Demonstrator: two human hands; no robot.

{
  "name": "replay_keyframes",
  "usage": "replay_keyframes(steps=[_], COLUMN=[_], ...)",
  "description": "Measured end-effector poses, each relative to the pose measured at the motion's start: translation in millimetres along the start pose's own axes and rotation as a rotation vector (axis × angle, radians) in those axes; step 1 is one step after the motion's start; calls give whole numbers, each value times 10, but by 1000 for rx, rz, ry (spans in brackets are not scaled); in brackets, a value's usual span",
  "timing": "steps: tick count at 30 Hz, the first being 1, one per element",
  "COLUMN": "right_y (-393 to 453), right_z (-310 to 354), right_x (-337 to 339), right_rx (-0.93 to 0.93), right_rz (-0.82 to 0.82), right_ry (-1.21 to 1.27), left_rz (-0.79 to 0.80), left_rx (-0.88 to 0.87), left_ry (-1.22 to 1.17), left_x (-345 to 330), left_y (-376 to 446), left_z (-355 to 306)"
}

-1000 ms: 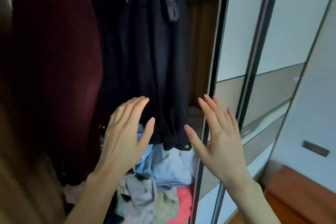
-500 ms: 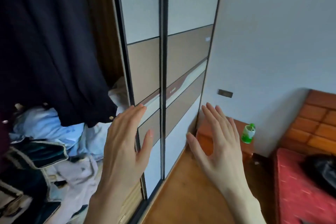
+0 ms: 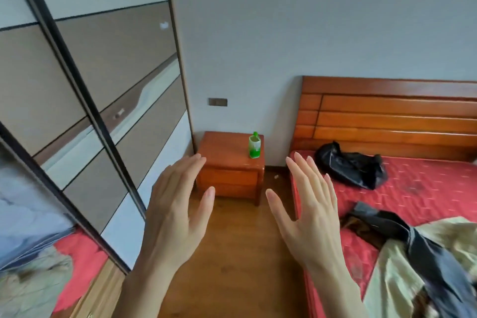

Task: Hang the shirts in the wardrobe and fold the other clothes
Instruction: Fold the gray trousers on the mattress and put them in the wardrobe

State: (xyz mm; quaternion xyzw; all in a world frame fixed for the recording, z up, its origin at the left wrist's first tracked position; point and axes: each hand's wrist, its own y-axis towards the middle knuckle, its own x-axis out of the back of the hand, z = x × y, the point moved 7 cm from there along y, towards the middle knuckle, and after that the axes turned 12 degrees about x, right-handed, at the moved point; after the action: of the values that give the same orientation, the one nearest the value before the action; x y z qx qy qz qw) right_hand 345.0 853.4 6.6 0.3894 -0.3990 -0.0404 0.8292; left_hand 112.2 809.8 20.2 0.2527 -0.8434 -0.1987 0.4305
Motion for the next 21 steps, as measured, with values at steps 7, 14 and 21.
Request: replay_keyframes(steps=[7,14,21], right_y=[-371,-633,-631], right_z=[-794,-1488,-2085], right_x=[594,949,1184], right_rx=[-163,-359,-506], right_rz=[-51,-116,-211], right_ry=[-135,-267,-433], left_rz=[164,315,481], left_rx=[-93,-257,-409], left_ry=[-109,-212,-346], left_x=[-951,-1842,-2799], left_y=[18,241,599], left_z=[-711,-1293,-1772])
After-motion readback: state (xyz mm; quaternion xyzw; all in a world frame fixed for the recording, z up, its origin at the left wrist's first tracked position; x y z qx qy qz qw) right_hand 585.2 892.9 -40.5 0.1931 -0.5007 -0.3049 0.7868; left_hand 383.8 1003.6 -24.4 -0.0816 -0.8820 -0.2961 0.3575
